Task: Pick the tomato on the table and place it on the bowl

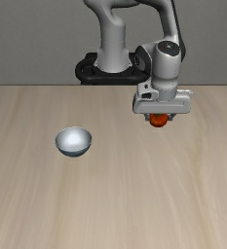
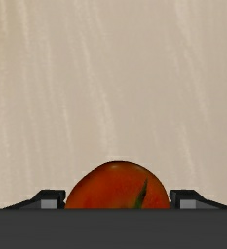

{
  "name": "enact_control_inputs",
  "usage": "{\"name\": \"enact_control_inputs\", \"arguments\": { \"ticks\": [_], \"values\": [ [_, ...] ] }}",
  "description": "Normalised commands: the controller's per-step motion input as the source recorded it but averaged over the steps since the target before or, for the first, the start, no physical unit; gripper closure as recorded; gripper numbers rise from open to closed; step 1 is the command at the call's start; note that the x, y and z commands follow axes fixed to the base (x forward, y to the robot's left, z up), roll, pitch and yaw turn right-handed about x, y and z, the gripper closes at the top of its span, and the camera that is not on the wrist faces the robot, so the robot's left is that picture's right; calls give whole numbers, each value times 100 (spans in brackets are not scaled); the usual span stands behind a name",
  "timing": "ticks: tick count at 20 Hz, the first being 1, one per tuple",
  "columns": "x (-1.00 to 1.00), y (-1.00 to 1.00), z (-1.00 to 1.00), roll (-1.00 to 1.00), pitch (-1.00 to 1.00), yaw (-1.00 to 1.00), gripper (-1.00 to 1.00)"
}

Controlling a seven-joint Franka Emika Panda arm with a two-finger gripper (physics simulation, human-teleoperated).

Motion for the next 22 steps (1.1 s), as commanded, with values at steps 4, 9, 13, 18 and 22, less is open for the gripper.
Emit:
{"name": "enact_control_inputs", "arguments": {
  "ticks": [4, 9, 13, 18, 22],
  "values": [
    [0, 0, 50, 0, 0, 0, 100],
    [0, 0, 100, 0, 0, 0, 100],
    [0, -50, 50, 0, 0, 0, 100],
    [0, -100, 0, 0, 0, 0, 100],
    [0, -100, 0, 0, 0, 0, 100]
  ]
}}
